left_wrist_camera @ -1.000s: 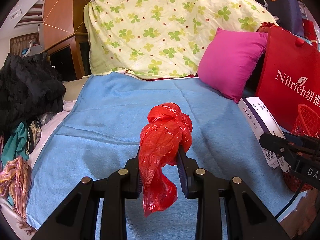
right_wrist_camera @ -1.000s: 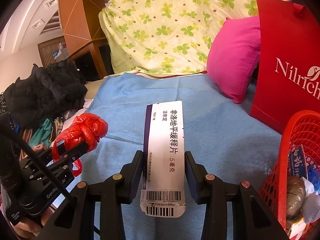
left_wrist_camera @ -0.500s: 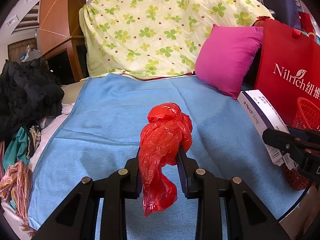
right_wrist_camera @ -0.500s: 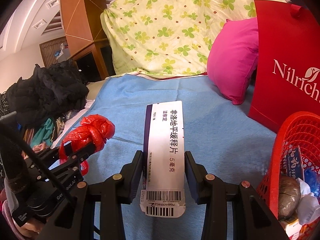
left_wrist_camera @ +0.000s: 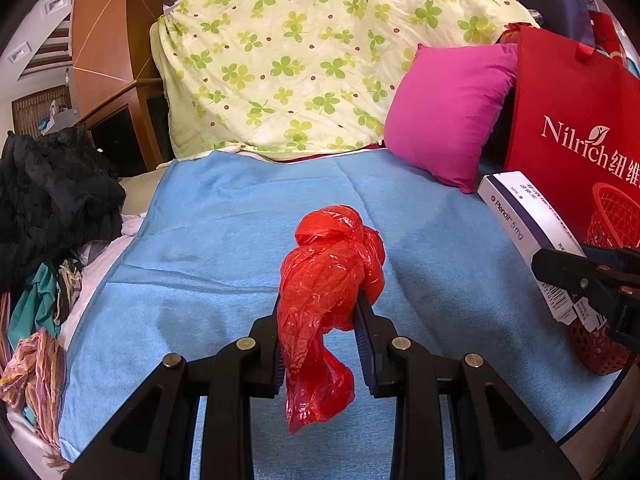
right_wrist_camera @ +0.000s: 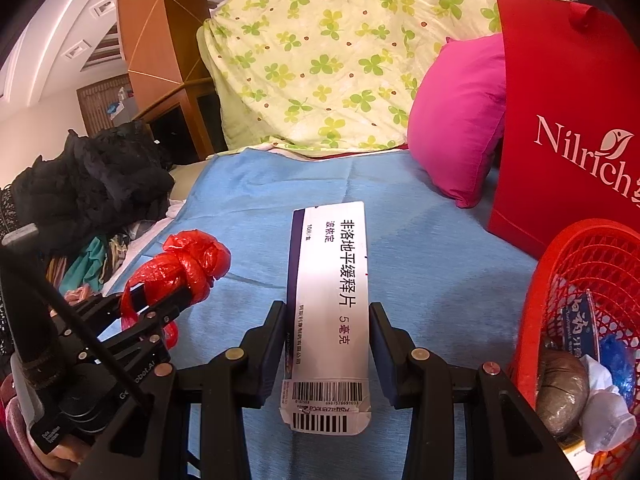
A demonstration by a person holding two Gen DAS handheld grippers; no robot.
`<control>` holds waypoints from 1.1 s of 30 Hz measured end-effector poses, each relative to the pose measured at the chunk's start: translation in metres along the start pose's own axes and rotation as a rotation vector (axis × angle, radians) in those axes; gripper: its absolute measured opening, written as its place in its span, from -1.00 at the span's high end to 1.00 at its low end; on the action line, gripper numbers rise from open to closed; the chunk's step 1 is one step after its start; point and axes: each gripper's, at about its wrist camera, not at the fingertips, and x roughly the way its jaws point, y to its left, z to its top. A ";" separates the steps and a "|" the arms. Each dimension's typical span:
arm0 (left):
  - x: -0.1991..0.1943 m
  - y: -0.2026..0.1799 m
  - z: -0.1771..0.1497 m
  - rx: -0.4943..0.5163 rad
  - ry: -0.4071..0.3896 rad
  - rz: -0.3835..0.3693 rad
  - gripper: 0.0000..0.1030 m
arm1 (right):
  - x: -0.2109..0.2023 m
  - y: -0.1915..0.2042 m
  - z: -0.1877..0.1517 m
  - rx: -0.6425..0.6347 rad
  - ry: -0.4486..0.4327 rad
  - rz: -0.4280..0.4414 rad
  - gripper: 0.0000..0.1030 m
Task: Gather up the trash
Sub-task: 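Hold the red bag and white box raised above the blanket with both tools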
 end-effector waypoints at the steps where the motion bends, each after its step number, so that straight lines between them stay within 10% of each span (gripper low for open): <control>1: 0.000 -0.001 0.000 0.004 -0.001 0.000 0.39 | -0.001 -0.001 0.000 0.001 0.000 0.000 0.16; 33: -0.011 -0.011 -0.007 0.083 -0.038 -0.007 0.38 | -0.016 -0.014 0.002 0.007 -0.027 -0.008 0.16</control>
